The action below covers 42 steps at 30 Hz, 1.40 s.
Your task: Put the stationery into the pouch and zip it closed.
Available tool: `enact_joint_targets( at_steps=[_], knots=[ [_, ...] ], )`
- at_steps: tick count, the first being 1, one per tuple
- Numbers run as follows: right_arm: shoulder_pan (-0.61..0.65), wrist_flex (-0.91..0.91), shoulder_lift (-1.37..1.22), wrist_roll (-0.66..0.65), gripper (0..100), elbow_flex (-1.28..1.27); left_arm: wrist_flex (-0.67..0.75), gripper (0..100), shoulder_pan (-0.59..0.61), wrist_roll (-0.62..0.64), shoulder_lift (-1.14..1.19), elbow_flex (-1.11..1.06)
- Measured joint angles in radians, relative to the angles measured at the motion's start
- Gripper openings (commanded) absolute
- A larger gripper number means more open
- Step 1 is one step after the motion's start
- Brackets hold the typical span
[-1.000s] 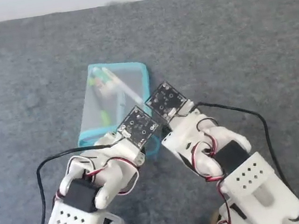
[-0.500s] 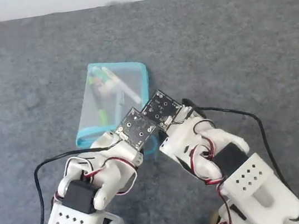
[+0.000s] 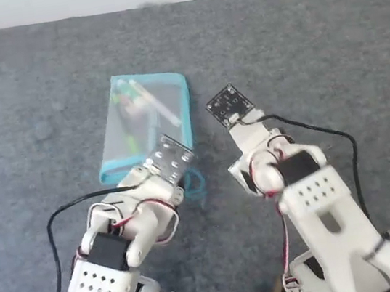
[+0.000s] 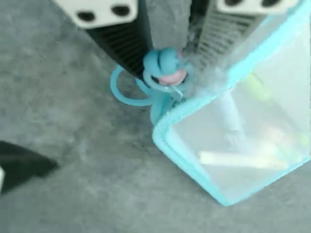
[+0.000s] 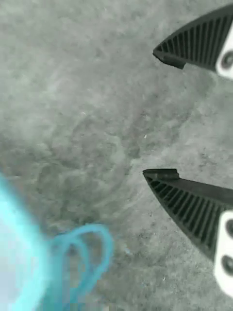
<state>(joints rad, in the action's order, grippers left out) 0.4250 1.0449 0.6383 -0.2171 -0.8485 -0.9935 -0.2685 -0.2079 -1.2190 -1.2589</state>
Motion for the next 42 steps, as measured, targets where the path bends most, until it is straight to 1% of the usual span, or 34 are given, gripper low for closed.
enact_joint_targets(
  at_steps=[3,6,9,12,14,18,22,25,27,33,42],
  knots=[
    [0.006,0.0,-0.066,0.012,33.3,0.021,0.08,2,0.052,0.002,0.103,0.0],
    [0.002,-0.02,-0.094,0.014,33.3,0.021,0.146,10,0.072,0.002,0.275,0.02],
    [0.005,-0.023,-0.094,0.014,33.3,0.021,0.158,17,0.081,0.009,0.483,0.095],
    [0.005,-0.028,-0.094,0.014,33.3,0.021,0.157,17,0.083,0.025,0.667,0.172],
    [0.005,-0.028,-0.094,0.014,33.3,0.021,0.138,17,0.083,0.044,0.741,0.219],
    [0.005,-0.028,-0.094,0.014,33.3,0.021,0.074,17,0.087,0.106,0.756,0.327],
    [0.003,-0.028,-0.094,0.014,33.3,0.021,-0.018,17,0.149,0.178,0.756,0.457],
    [0.003,-0.028,-0.094,0.014,33.3,0.021,-0.078,17,0.192,0.186,0.756,0.502],
    [0.003,-0.028,-0.094,0.014,33.3,0.021,-0.101,17,0.195,0.161,0.756,0.497],
    [0.023,-0.052,-0.094,0.015,33.3,0.021,-0.026,17,0.201,0.117,0.756,0.393],
    [0.044,-0.064,-0.094,0.015,33.3,0.021,-0.021,17,0.144,0.101,0.756,0.39]
  ],
)
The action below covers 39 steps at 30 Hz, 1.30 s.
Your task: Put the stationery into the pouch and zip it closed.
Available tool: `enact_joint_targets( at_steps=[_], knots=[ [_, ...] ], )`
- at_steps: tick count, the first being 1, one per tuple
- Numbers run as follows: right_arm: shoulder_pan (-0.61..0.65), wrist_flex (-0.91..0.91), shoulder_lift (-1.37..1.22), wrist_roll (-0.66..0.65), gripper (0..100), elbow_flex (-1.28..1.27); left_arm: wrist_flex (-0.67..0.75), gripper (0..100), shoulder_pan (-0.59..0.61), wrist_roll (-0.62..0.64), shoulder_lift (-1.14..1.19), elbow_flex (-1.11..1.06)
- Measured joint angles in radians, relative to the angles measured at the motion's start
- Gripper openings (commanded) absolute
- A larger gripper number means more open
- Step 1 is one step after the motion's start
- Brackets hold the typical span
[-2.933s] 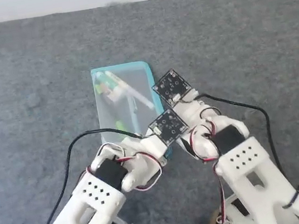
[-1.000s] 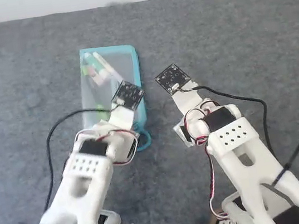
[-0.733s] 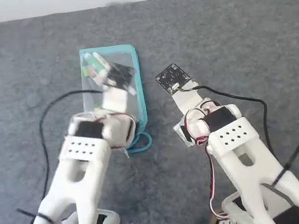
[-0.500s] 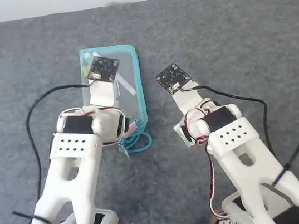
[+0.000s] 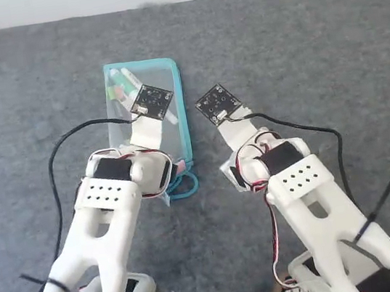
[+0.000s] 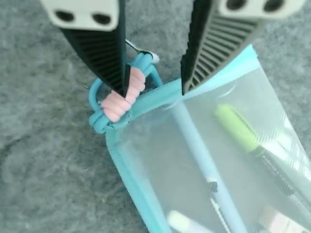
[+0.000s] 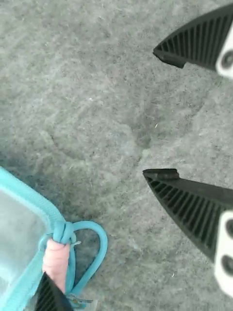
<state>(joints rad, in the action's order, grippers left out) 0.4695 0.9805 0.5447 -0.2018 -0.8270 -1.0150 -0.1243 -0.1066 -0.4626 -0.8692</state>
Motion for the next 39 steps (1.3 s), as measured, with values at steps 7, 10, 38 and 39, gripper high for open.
enact_joint_targets(
  at_steps=[7,10,38,39],
  knots=[
    [0.002,0.0,0.0,0.0,33.3,0.0,-0.021,17,-0.003,-0.037,-0.002,0.0],
    [0.002,0.0,0.0,0.0,33.3,0.0,-0.021,17,-0.003,-0.041,-0.003,0.0],
    [0.002,0.0,0.0,0.0,33.3,0.0,0.04,1,-0.052,-0.106,0.155,0.021],
    [0.002,0.0,0.0,0.0,33.3,0.0,0.018,1,-0.052,-0.106,0.14,0.035]
  ],
)
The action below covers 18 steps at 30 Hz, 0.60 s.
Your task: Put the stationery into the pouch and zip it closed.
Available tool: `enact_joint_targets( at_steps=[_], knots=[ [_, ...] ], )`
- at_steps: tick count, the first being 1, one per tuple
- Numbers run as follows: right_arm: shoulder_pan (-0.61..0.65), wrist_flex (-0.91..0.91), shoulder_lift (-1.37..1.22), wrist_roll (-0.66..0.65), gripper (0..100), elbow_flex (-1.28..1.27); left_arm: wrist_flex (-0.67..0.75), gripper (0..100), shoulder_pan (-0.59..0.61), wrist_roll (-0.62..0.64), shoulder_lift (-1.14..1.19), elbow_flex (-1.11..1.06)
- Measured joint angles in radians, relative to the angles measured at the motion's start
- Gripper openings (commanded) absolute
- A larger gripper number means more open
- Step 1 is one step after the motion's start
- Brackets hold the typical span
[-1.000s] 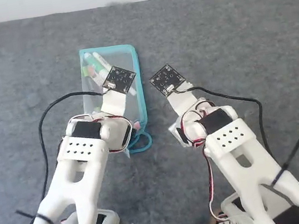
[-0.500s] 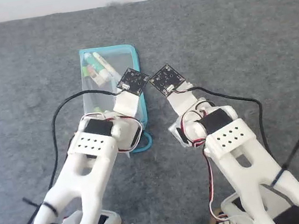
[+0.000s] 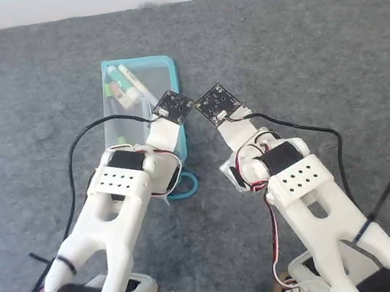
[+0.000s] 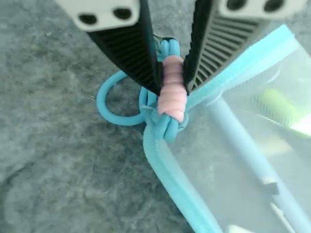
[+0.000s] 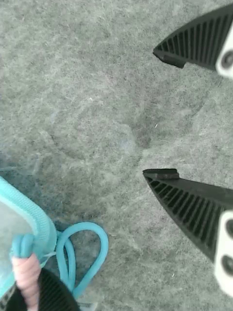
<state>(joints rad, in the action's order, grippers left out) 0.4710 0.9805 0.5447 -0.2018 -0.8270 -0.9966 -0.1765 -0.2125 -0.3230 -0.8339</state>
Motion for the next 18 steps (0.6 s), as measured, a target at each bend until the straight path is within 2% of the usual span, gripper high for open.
enact_joint_targets(
  at_steps=[7,12,18],
  knots=[
    [-0.002,0.0,0.0,0.0,33.3,0.0,-0.255,1,0.0,-0.031,-0.143,0.224],
    [-0.002,0.0,0.0,0.0,33.4,0.0,-0.456,1,0.009,-0.051,-0.147,0.493],
    [-0.002,0.0,0.011,-0.009,33.5,0.0,-0.6,1,0.014,-0.051,-0.117,0.761]
  ],
)
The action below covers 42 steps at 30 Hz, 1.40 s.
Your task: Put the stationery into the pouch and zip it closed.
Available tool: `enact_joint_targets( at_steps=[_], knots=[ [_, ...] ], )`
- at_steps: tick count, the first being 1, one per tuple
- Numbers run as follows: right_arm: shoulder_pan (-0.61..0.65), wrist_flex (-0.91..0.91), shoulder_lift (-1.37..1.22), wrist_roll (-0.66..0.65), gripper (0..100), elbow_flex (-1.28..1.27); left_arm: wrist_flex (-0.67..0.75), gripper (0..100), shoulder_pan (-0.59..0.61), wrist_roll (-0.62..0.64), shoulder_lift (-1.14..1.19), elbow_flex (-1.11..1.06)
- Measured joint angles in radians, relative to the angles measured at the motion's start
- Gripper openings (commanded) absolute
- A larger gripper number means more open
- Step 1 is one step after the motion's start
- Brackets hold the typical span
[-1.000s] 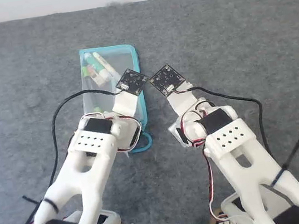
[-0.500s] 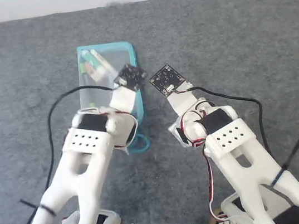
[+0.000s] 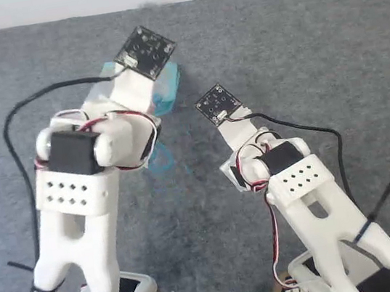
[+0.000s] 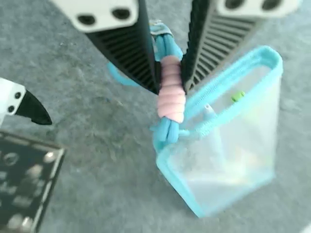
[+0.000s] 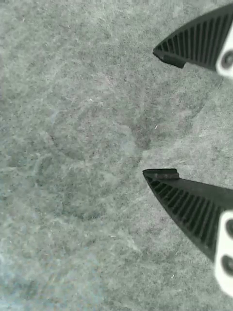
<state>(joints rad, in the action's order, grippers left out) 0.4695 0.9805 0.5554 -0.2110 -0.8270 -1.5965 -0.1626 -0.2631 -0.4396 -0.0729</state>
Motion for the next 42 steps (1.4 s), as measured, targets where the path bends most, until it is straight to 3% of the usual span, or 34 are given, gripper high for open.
enact_joint_targets(
  at_steps=[10,17,30,42],
  knots=[
    [0.0,-0.048,0.315,-0.055,33.6,-0.101,-0.087,1,0.077,-0.035,0.074,0.265],
    [0.216,-0.126,0.448,-0.166,33.6,-0.11,-0.115,1,0.087,-0.064,0.074,0.307],
    [0.25,-0.219,0.104,-0.206,33.6,0.216,-0.124,1,0.091,-0.114,0.075,0.356],
    [0.239,-0.393,-0.098,-0.124,33.6,0.244,-0.124,1,0.166,-0.114,0.075,0.377]
  ],
)
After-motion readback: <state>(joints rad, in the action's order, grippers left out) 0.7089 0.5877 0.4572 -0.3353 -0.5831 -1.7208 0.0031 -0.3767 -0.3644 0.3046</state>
